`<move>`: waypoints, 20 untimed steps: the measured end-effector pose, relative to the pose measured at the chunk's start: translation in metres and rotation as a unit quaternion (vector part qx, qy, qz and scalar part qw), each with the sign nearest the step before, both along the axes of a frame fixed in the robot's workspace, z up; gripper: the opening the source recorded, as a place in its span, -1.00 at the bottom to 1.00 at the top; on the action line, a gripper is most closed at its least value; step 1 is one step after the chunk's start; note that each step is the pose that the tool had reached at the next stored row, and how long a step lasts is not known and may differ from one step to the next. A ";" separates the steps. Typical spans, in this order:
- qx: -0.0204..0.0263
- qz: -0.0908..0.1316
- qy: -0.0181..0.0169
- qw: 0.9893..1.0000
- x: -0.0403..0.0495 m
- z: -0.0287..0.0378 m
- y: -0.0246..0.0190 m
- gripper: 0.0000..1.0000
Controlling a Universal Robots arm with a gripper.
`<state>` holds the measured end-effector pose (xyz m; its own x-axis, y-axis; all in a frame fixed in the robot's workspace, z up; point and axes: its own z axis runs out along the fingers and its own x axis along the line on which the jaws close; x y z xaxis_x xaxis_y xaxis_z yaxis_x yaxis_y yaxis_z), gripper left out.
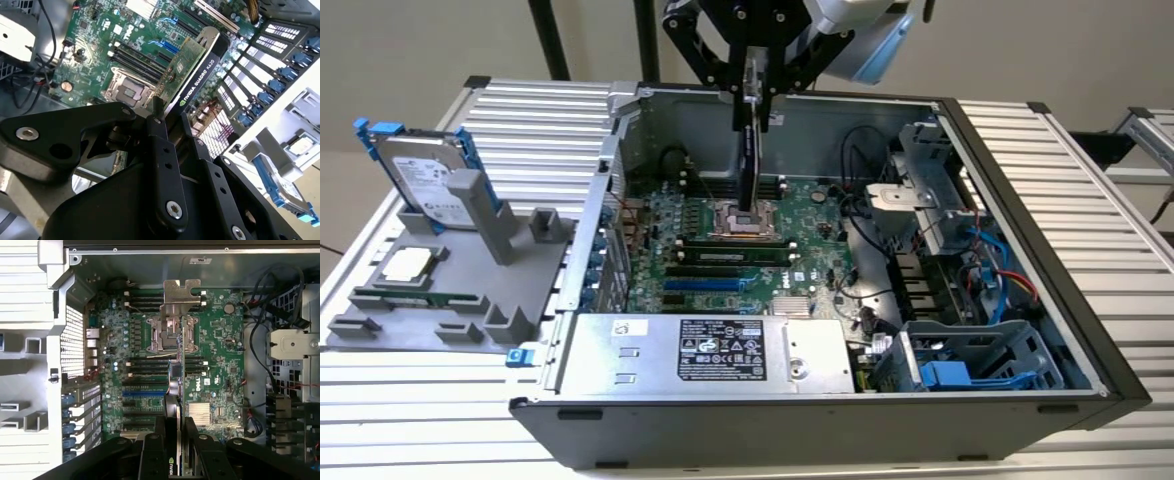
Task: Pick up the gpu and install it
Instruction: 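Insert the gpu into the slot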
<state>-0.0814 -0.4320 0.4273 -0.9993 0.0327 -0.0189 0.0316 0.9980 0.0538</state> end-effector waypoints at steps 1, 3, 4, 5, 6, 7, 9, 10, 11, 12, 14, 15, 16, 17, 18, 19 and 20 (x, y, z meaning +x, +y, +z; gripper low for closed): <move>0.000 0.001 0.000 1.000 0.0000 0.0000 0.0000 -1.00; 0.000 0.004 0.000 1.000 0.0000 0.0000 0.0001 -1.00; 0.000 0.005 0.000 1.000 0.0001 0.0000 0.0001 -1.00; 0.000 0.007 0.000 1.000 0.0000 0.0000 0.0001 -1.00; 0.000 0.008 0.000 1.000 0.0000 0.0000 0.0001 -1.00; 0.000 0.009 0.000 1.000 0.0000 0.0000 0.0001 -1.00; 0.000 0.012 0.000 1.000 0.0000 0.0001 0.0001 -1.00; 0.000 0.013 0.000 1.000 0.0000 0.0001 0.0001 -1.00; 0.000 0.015 0.000 1.000 0.0000 0.0000 0.0000 -1.00; 0.000 0.016 0.000 1.000 0.0000 0.0000 0.0000 -1.00; 0.000 0.018 0.000 1.000 0.0000 0.0000 0.0000 -1.00; 0.000 0.020 0.000 1.000 0.0000 0.0000 0.0000 -1.00; 0.000 0.021 0.000 1.000 0.0000 0.0000 0.0000 -1.00; 0.000 0.022 0.000 1.000 0.0000 0.0000 0.0000 -1.00; 0.000 0.023 0.000 1.000 0.0000 0.0001 0.0001 -1.00; 0.000 0.024 0.000 1.000 0.0000 0.0001 0.0001 -1.00; 0.000 0.025 0.000 1.000 0.0000 0.0001 0.0001 -1.00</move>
<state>-0.0814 -0.4320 0.4274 -0.9997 -0.0182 -0.0188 -0.0192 0.9984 0.0539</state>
